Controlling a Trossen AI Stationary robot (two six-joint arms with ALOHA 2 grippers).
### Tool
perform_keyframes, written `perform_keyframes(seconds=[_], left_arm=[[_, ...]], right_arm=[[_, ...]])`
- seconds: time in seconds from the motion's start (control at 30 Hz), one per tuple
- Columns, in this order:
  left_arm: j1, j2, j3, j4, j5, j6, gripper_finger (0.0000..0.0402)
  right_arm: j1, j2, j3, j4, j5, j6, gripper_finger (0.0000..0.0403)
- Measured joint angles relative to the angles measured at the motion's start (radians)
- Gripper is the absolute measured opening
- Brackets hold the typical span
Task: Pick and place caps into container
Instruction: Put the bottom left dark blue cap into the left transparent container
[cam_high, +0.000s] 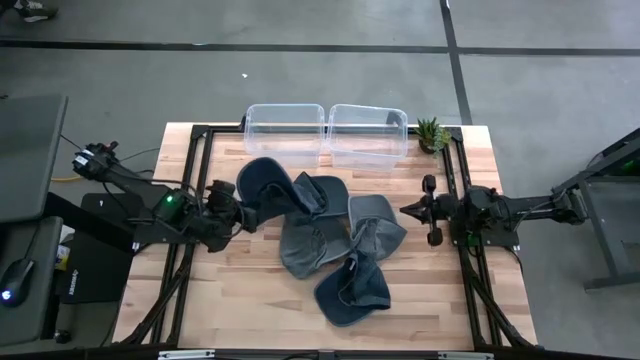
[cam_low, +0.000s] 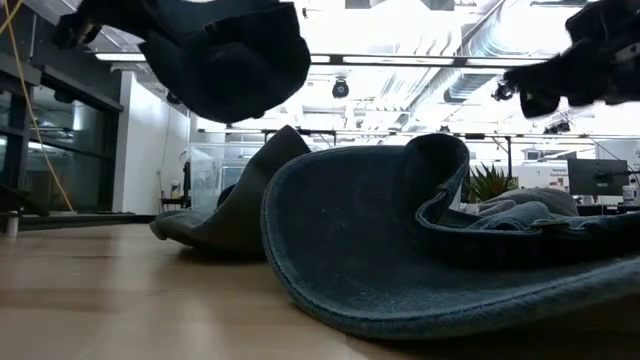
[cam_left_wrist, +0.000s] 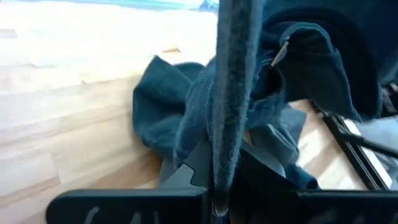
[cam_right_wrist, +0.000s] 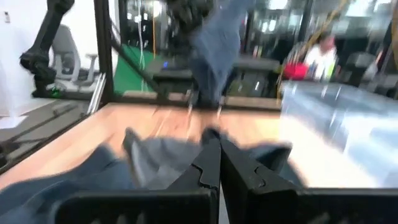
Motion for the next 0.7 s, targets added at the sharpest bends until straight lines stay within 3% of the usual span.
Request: perform_keyframes(seconds=[0.13, 0.3, 0.53, 0.7], left_arm=[[0.075, 0.007, -0.002, 0.088, 0.010, 0.122, 0.0010], [0.200, 0.046, -0.002, 0.299, 0.072, 0.356, 0.0013], [0.373, 0.084, -0.002, 0.549, 0.237, 0.629, 0.0010], [0.470, 0.120, -0.002, 0.687, 0.356, 0.739, 0.0010]], right_arm=[[0.000, 0.009, 0.000, 0.057, 0.021, -0.090, 0.0000], [-0.001, 0.029, 0.000, 0.061, 0.118, -0.128, 0.0000], [0.000, 0.079, 0.000, 0.133, 0.109, -0.199, 0.0000], [-0.001, 0.127, 0.000, 0.227, 0.195, -0.174, 0.0000]])
